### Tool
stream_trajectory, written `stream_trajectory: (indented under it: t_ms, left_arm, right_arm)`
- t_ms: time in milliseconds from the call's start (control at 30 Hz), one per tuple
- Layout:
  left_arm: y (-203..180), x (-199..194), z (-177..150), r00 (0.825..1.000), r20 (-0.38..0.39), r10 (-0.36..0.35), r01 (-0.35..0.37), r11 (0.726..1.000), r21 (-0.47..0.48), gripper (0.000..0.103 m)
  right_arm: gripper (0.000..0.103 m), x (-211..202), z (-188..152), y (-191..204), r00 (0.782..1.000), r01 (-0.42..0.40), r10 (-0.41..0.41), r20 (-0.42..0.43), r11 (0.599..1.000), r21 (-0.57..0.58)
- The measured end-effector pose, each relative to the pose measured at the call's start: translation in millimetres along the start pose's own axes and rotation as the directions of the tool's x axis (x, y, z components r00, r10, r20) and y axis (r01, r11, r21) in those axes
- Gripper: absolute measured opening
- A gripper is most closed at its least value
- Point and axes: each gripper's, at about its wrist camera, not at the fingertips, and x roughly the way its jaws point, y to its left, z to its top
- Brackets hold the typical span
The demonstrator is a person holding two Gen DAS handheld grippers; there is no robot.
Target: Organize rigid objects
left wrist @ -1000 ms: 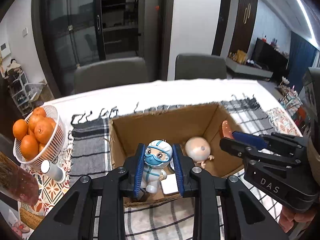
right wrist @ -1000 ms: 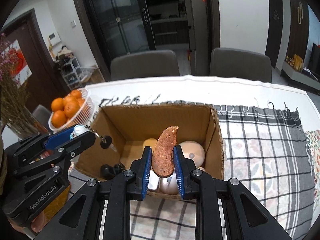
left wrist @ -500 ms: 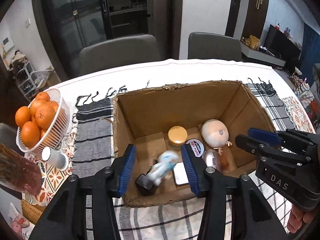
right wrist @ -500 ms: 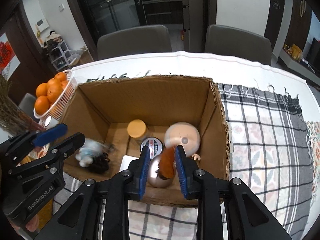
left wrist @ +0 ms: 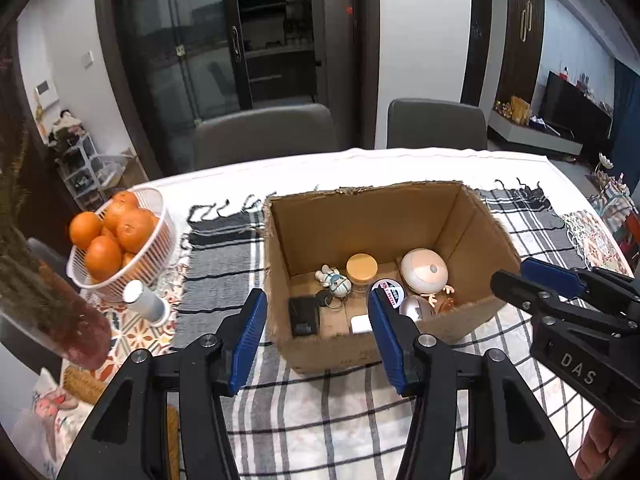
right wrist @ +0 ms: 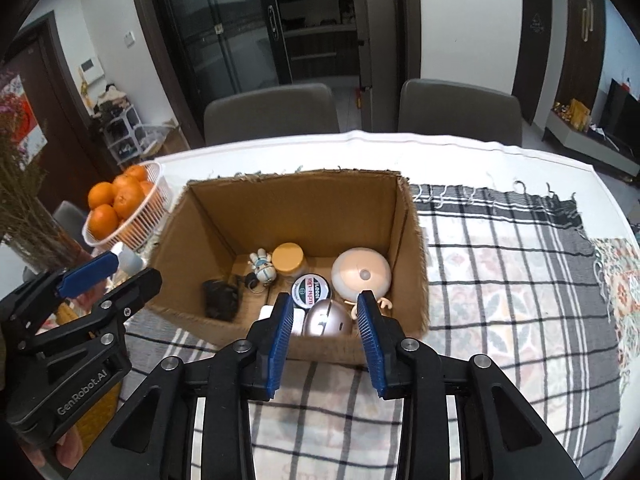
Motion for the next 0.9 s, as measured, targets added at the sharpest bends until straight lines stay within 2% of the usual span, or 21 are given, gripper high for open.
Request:
stream_trajectory:
  t_ms: [100, 167, 367, 600, 700, 900]
  left_arm:
    - [-2, -22, -8, 0.999, 0.033, 0.014, -0.013, 1.0, -0.005, 0.06]
    - [-3, -39, -17, 0.998, 0.064, 0.02, -0.02, 1.0, -0.009, 0.06]
    - [-3, -81, -43, 0.989, 0.137, 0.055, -0.052, 0.998, -0.03, 0.068]
    - [-4, -125, -76, 0.971, 0.217, 0.101, -0.092, 0.995, -0.049, 0.09]
    - [-4, -140, -90, 0.958, 0.249, 0.141, -0.131, 0.99, -0.058, 0.096]
    - [-3, -161, -116, 0.944, 0.285, 0.165, -0.146, 0.985, -0.088, 0.103]
  right_arm:
    - [0.035, -20, -9, 2, 0.999, 0.006, -0.007, 0.031, 1.0, 0.011]
    - [0.035, -34, -15, 3, 0.999, 0.005, -0.006, 0.05, 1.0, 0.012]
    - [0.051, -79, -41, 11, 0.99, 0.042, -0.042, 0.137, 0.999, 0.003]
    - [0.067, -127, -75, 17, 0.968, 0.094, -0.094, 0.232, 0.996, 0.013]
    - [0.072, -140, -91, 22, 0.957, 0.124, -0.121, 0.263, 0.992, 0.007]
    - [0.077, -161, -116, 29, 0.935, 0.184, -0.176, 0.309, 0.983, 0.002]
